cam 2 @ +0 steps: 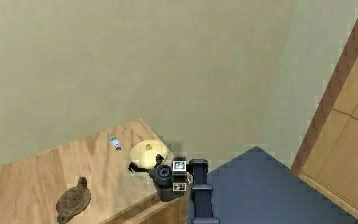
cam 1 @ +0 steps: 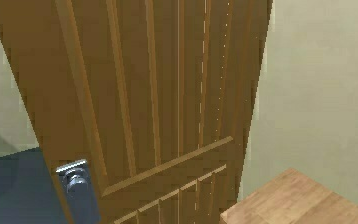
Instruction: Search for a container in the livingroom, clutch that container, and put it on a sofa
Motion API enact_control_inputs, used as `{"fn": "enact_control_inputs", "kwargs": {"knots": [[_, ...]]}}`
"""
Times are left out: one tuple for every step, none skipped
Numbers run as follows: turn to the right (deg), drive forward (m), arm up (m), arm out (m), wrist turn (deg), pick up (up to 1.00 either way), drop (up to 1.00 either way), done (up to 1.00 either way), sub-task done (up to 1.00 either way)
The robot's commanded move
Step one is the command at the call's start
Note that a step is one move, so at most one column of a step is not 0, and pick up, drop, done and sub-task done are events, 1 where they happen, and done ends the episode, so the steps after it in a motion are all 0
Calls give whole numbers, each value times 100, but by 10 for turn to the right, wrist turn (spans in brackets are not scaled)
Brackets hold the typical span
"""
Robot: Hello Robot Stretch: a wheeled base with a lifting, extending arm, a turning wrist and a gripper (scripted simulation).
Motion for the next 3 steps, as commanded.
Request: {"fn": "enact_control_inputs", "kwargs": {"knots": [[0,0,0,0,0,100,0,0,0],[0,0,10,0,0,0,0,0,0],[0,0,14,0,0,0,0,0,0]]}}
